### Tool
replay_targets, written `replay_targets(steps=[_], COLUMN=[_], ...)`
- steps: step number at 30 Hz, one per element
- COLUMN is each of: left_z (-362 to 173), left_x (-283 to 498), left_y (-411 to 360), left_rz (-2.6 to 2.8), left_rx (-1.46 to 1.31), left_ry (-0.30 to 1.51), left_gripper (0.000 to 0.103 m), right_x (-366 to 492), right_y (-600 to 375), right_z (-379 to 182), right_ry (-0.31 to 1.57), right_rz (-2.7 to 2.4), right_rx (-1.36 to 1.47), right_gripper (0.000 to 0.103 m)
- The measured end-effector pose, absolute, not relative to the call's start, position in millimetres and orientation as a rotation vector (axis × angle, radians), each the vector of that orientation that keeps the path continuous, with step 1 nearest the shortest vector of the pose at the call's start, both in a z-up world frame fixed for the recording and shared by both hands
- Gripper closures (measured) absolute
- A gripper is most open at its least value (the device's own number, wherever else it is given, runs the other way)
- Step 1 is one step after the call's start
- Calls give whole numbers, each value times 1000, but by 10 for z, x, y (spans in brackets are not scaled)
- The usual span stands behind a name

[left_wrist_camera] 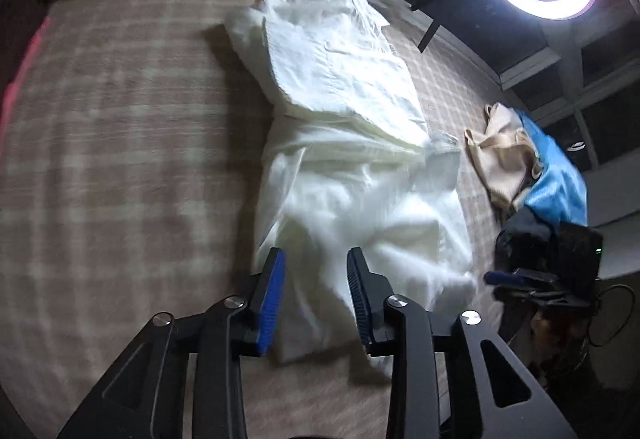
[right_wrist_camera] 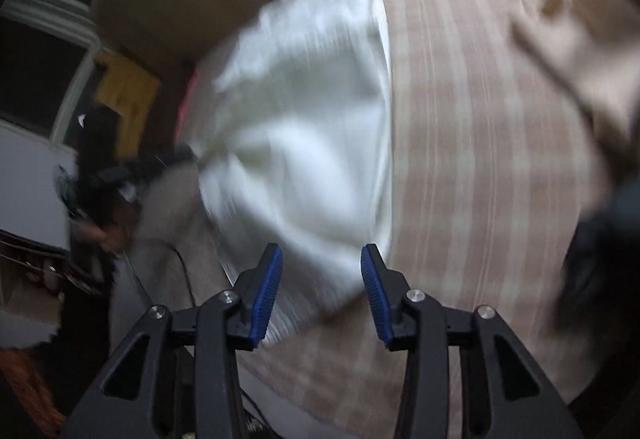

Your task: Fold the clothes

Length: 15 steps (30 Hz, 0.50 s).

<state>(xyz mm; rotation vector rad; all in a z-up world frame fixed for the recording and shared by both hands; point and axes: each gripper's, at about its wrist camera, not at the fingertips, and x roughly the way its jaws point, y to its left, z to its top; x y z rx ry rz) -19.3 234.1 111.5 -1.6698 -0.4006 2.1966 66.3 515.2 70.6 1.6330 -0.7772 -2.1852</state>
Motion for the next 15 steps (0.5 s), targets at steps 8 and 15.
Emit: replay_targets(steps=[8,15], left_z=[1003,716], left_x=[173,172], left_y=[2253,2659], left_rz=[2118,2039], left_rx=[-1683,-1687], left_ry=[-512,-498], left_gripper=[62,68], right_x=[868,806], right_y=[5067,4866], right_z=[267,293], right_ry=[-1058,-926], right_rz=[-2032,-2045], right_rx=[1600,1587], right_gripper=[63,85])
